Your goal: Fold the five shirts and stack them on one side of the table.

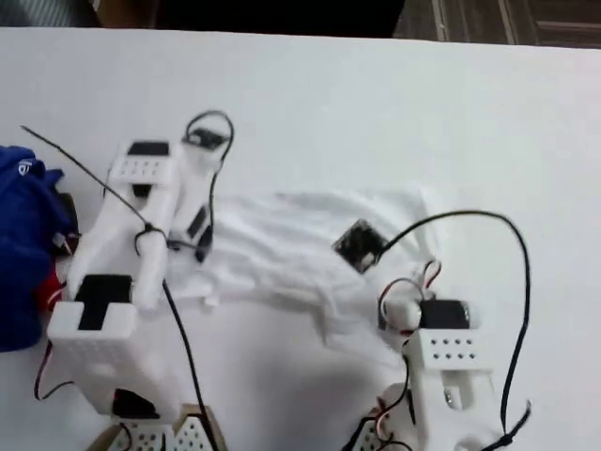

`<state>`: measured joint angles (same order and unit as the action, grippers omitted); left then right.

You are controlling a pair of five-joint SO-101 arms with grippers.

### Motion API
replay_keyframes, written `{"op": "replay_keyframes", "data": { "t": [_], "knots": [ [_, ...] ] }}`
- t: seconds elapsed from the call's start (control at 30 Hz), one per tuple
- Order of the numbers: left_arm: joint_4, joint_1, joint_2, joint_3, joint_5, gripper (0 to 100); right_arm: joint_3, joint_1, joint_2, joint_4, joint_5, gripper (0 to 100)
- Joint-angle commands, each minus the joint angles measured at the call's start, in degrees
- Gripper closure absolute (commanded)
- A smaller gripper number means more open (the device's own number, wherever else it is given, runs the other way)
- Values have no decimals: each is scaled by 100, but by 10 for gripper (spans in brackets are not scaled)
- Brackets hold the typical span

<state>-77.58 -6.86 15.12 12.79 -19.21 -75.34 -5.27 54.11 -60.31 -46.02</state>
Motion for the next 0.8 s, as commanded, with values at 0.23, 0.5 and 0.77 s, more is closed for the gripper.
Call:
{"op": "replay_keyframes", "data": {
  "t": [0.23, 0.5, 0.77],
  "knots": [
    [343, -422, -440, 356, -193, 828, -527, -66, 224, -136, -1090, 817],
    [-1134, -158, -440, -1358, 97, 828, 510, -259, 233, -831, -1187, 815],
    [-114, 132, -369, -1086, 607, 828, 651, -1587, 215, -1587, -1187, 817]
  ]
}}
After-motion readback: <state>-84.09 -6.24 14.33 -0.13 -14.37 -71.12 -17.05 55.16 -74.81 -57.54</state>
